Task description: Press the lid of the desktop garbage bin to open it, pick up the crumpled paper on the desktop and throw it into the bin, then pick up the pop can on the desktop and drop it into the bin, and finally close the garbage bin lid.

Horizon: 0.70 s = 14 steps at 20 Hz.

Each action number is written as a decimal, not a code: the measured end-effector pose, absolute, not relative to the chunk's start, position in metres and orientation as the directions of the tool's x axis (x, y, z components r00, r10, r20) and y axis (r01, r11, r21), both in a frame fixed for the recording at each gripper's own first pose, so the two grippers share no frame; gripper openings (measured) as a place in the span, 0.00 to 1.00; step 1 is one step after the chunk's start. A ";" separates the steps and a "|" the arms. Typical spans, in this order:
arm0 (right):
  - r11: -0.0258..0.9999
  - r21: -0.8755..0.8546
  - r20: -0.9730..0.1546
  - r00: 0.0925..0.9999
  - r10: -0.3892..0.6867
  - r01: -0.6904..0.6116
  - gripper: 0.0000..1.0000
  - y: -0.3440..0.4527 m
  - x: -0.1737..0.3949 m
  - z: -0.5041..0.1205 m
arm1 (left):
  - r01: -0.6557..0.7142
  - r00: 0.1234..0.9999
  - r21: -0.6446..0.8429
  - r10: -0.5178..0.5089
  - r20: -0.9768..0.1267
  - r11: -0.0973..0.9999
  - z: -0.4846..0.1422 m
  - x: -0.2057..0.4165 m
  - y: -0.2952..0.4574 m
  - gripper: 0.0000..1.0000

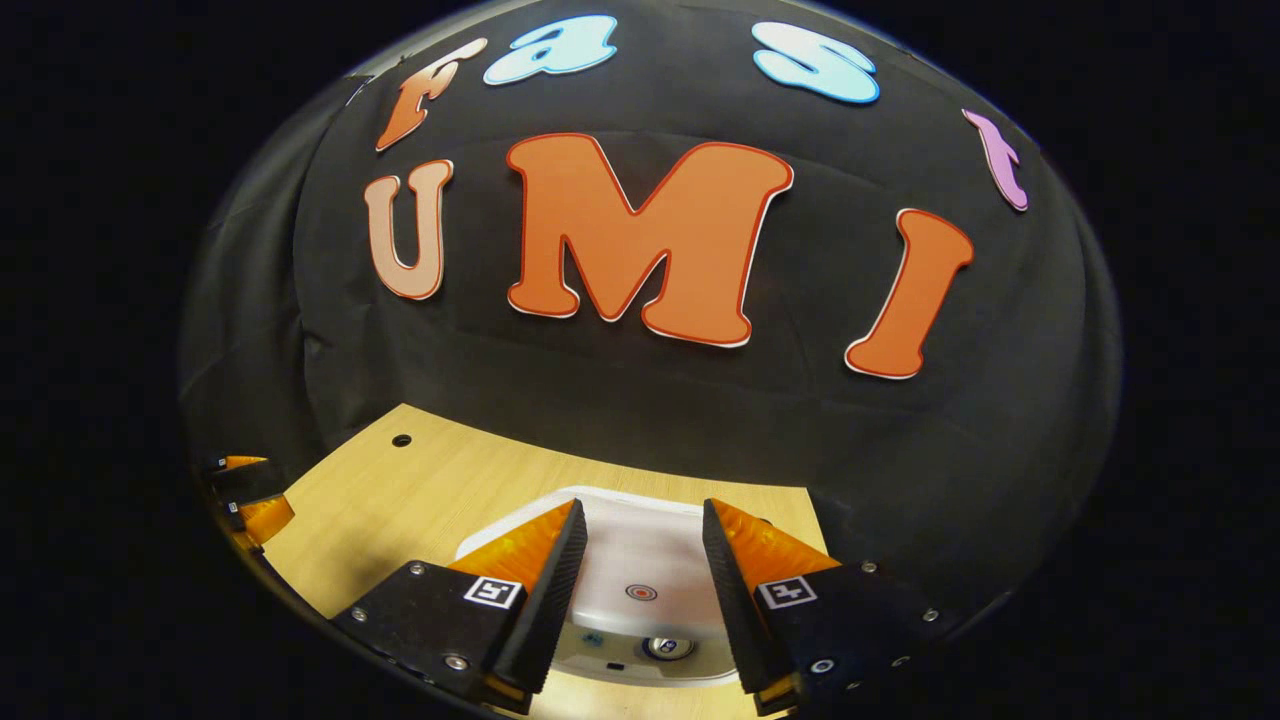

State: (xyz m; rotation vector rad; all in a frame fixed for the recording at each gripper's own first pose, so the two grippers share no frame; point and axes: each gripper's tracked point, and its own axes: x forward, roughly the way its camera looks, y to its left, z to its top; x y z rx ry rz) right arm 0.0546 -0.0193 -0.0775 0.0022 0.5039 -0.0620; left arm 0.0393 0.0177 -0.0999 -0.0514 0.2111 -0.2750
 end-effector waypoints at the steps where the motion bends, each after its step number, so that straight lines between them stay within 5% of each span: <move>1: 0.998 -0.012 -0.492 0.868 -0.060 0.062 0.71 -0.019 0.048 -0.081 | 0.270 0.939 -0.077 -0.280 -0.198 0.960 -0.098 0.039 0.017 0.97; 14: 0.994 0.083 -0.622 0.783 -0.007 0.075 0.71 0.009 -0.011 -0.131 | 0.342 0.916 -0.035 -0.341 -0.212 0.939 -0.095 0.035 -0.007 0.97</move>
